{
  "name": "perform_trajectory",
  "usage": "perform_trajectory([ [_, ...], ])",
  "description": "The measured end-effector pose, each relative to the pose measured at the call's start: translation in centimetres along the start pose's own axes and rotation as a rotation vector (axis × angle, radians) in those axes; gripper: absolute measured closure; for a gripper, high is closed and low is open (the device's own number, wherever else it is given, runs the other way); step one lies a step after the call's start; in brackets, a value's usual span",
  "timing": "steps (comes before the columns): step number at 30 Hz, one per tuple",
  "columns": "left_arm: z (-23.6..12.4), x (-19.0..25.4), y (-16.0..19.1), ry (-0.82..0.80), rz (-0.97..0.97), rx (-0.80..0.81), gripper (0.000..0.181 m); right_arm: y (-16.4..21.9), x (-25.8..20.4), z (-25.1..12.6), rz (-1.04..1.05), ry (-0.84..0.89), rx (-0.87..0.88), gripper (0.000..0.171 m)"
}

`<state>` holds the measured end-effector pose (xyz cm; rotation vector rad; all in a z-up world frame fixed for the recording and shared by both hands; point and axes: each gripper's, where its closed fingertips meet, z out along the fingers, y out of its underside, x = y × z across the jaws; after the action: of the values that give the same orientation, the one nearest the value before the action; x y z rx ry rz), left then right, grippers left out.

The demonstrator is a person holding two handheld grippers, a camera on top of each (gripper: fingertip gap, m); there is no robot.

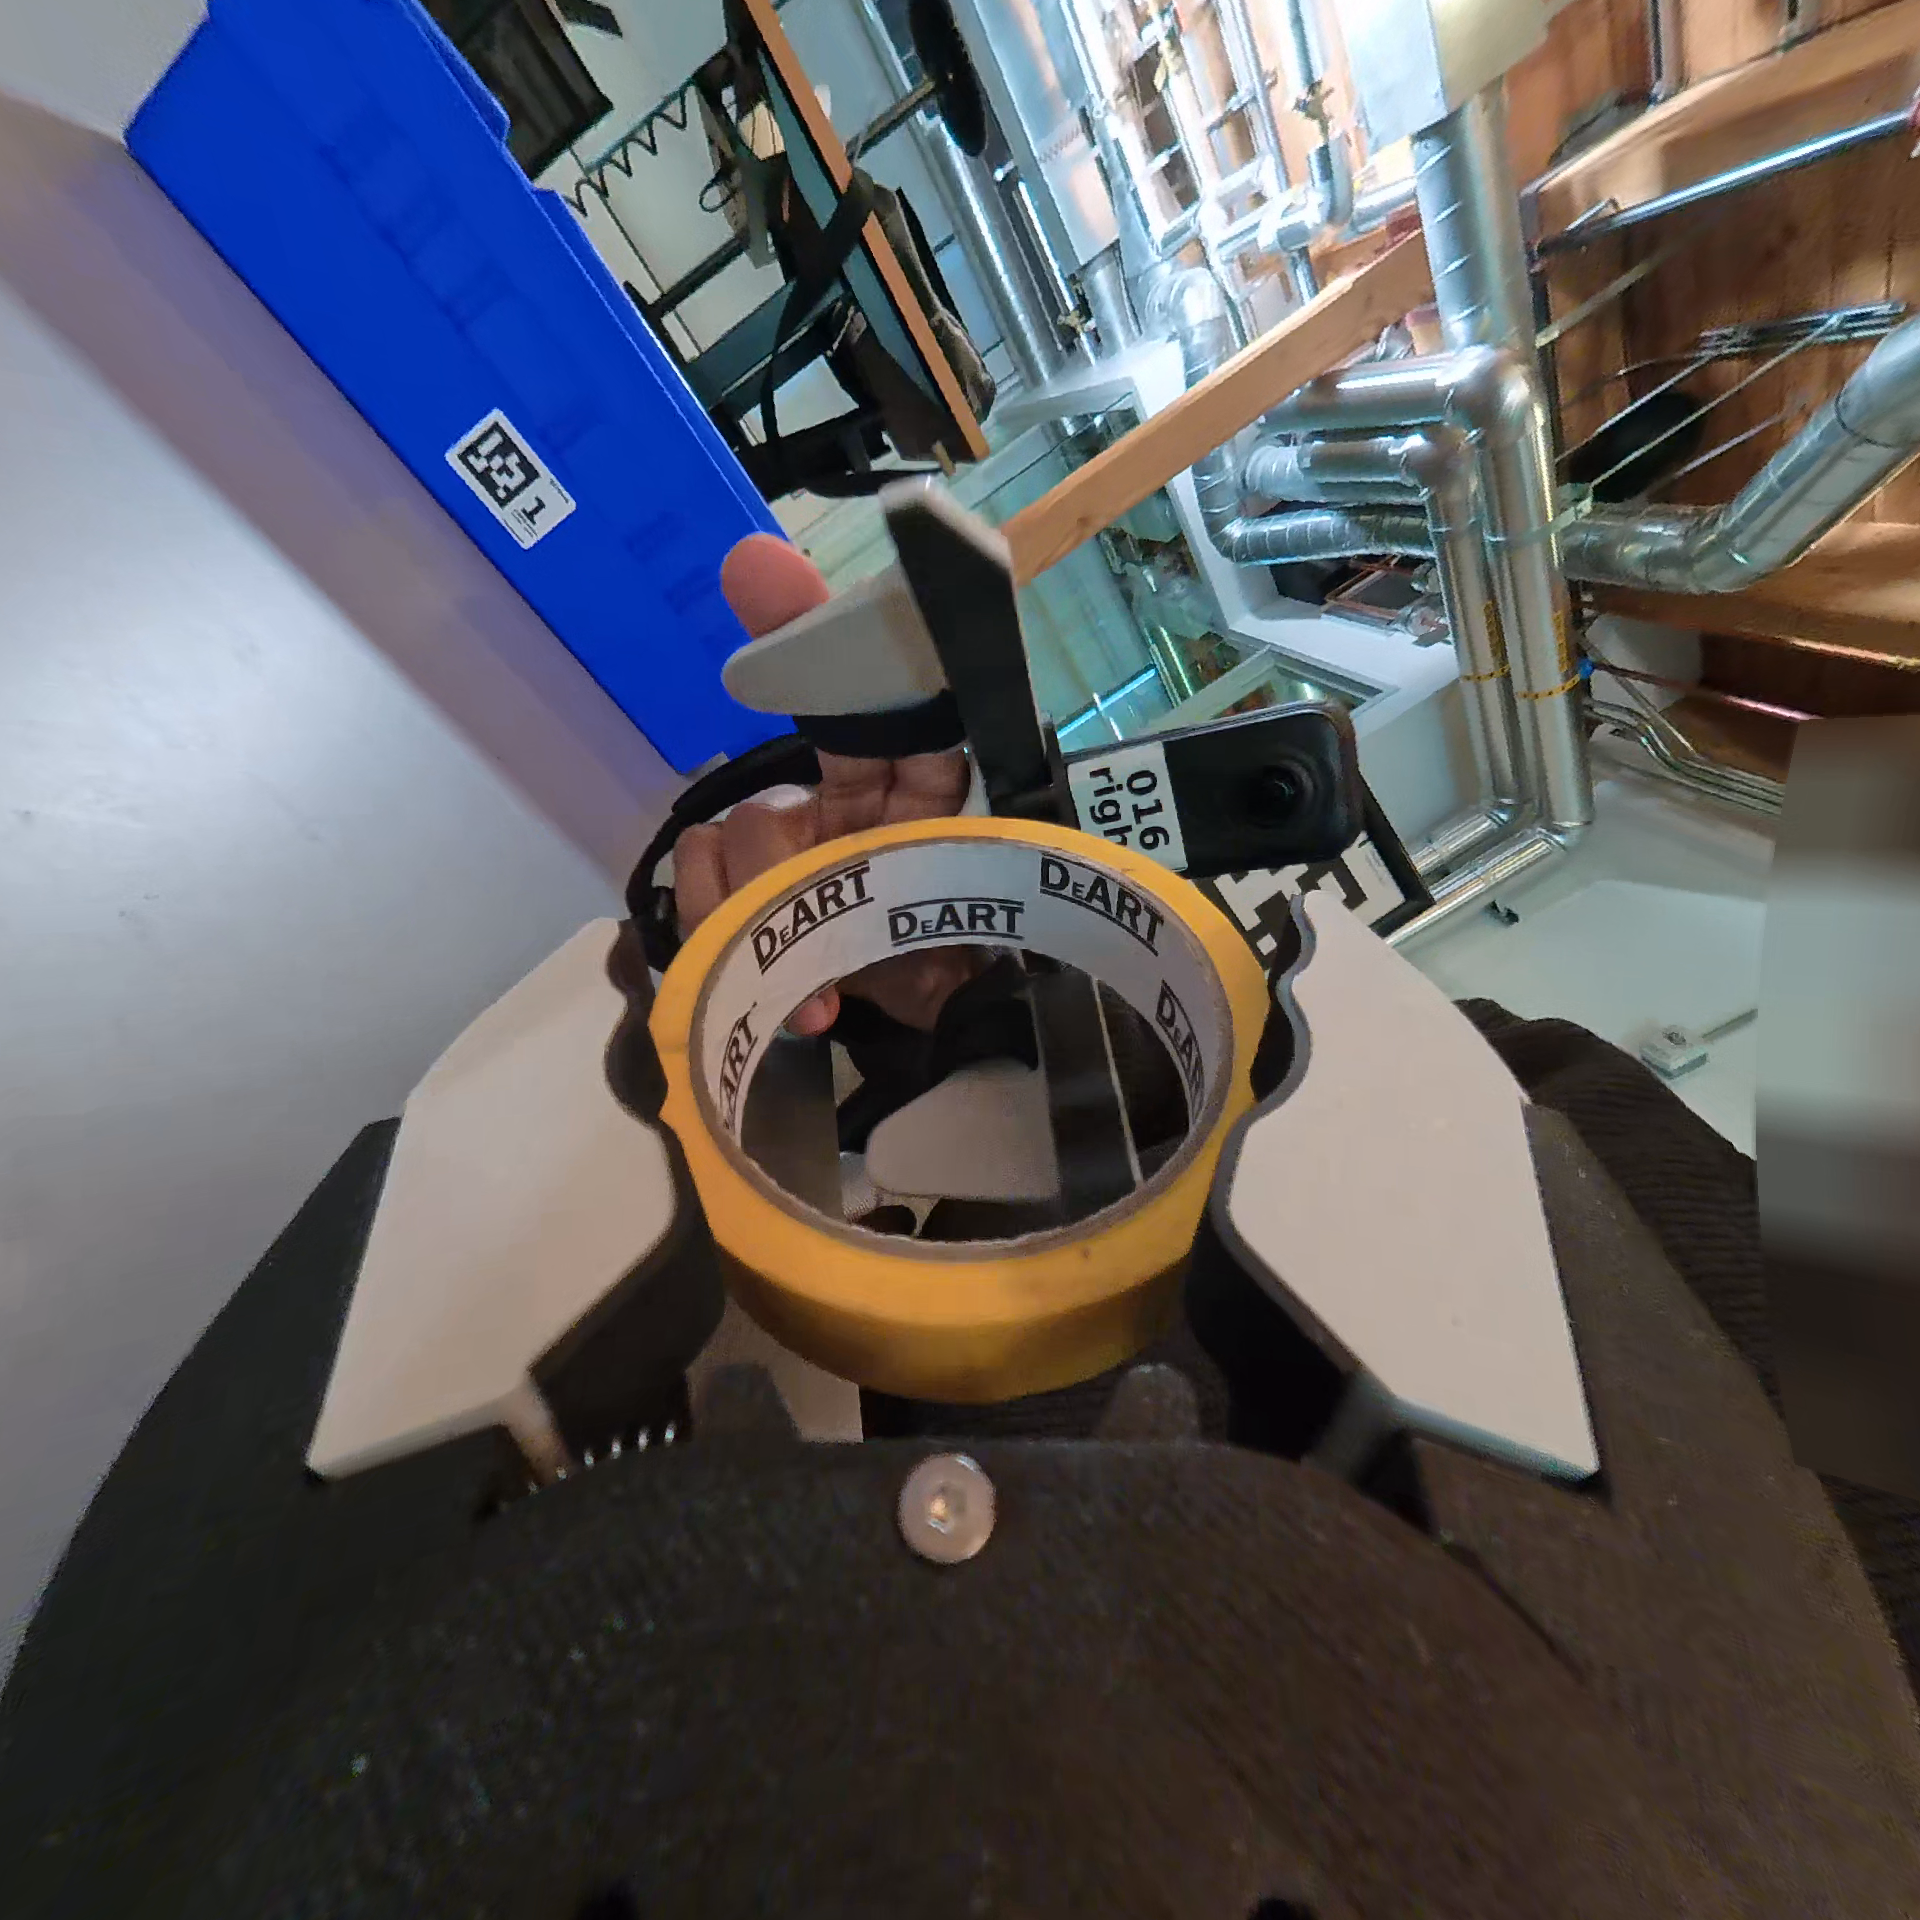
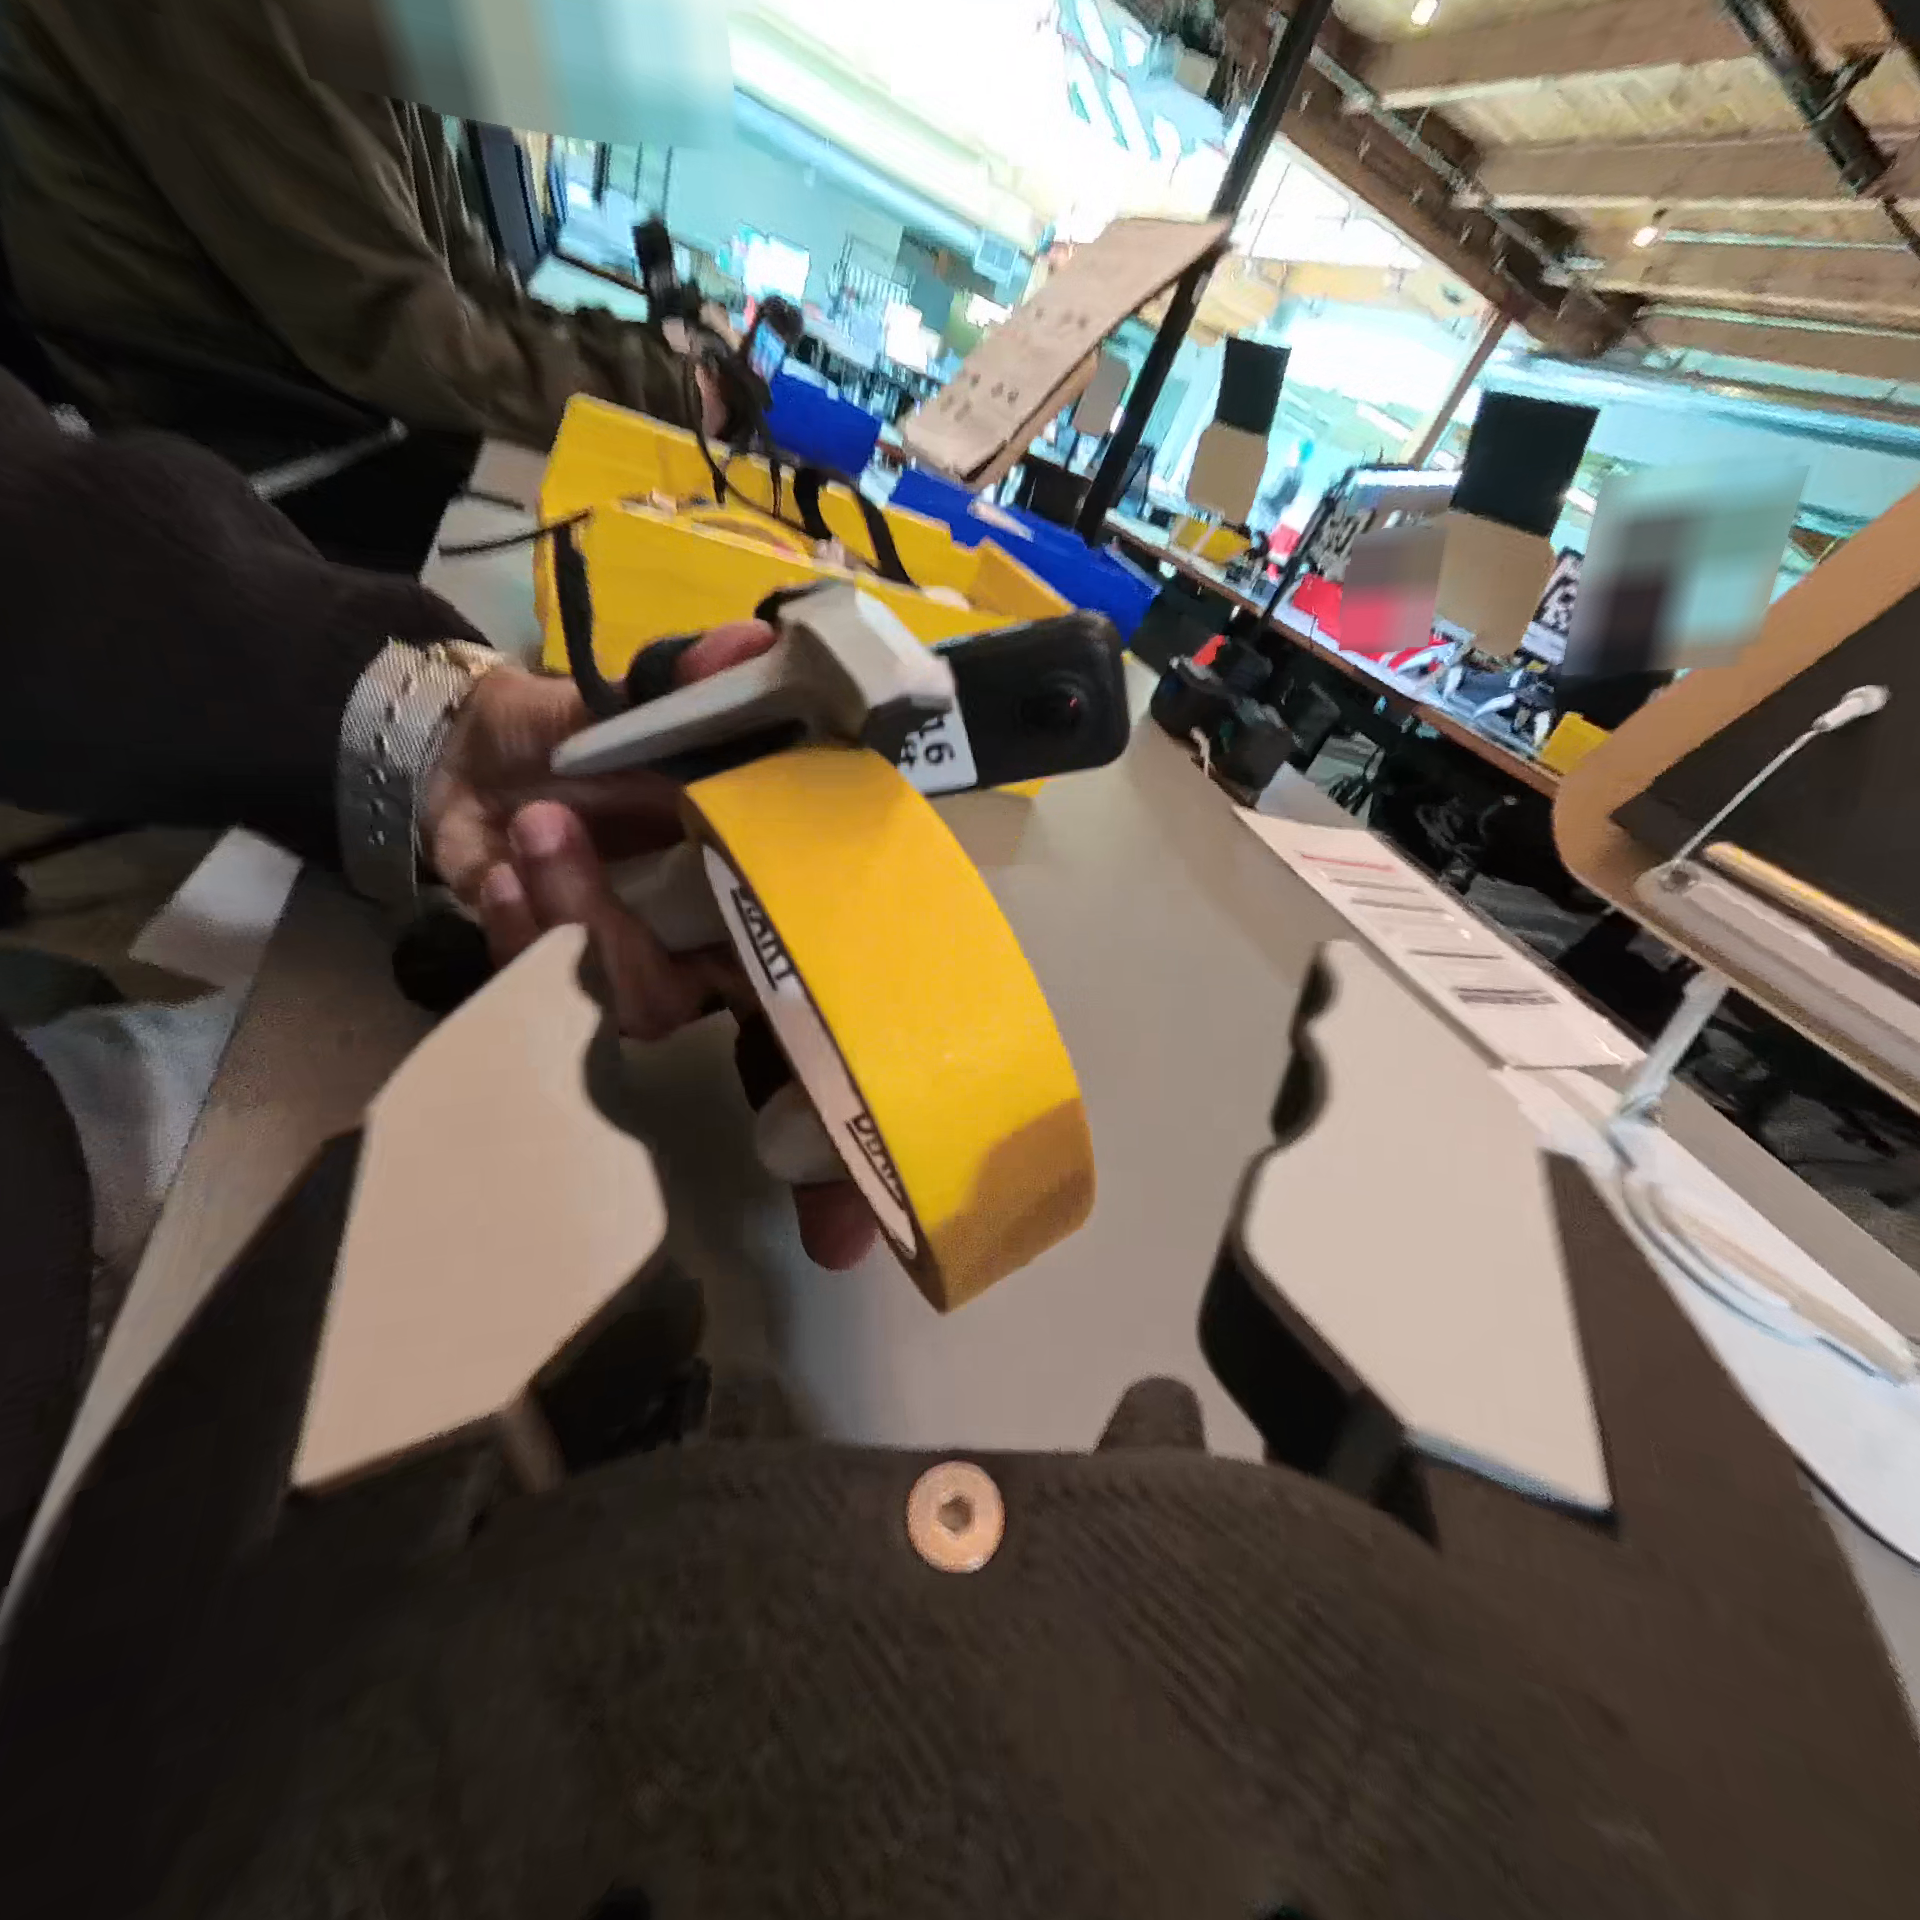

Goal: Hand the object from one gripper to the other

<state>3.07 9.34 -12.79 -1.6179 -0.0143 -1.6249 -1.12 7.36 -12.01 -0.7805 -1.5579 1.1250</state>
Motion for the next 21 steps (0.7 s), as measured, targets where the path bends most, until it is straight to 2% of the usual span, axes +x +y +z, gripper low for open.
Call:
perform_trajectory([
  [1, 0.2, 0.0, 0.2, 0.003, -0.003, -0.012, 0.066, 0.5, -0.3, 0.1, -0.014, -0.017, -0.025, 0.06],
  [3, 0.5, -0.2, 0.6, -0.009, 0.005, -0.038, 0.066, 1.0, -0.7, -0.1, -0.042, -0.058, -0.058, 0.117],
  [4, 0.5, -0.3, 0.7, -0.019, 0.01, -0.046, 0.066, 0.7, -0.6, -0.3, -0.051, -0.061, -0.043, 0.129],
  [5, 0.5, -0.3, 0.7, -0.014, 0.007, -0.047, 0.066, 0.6, -0.5, -0.5, -0.058, -0.062, -0.033, 0.134],
  [12, 0.4, -0.2, 0.7, -0.002, 0.016, -0.038, 0.065, 0.9, -0.7, -0.5, -0.099, -0.063, -0.063, 0.138],
  [16, -1.0, 0.6, -1.8, -0.003, 0.087, 0.104, 0.054, 1.2, 0.7, -0.9, -0.067, -0.005, -0.083, 0.14],
  [18, -2.0, 0.2, -2.8, -0.073, 0.168, 0.144, 0.047, 1.7, 2.0, -1.4, -0.035, 0.049, -0.108, 0.143],
  [21, -2.8, -0.4, -3.4, -0.199, 0.337, 0.137, 0.047, 2.6, 3.7, -1.9, 0.118, 0.091, -0.132, 0.144],
])
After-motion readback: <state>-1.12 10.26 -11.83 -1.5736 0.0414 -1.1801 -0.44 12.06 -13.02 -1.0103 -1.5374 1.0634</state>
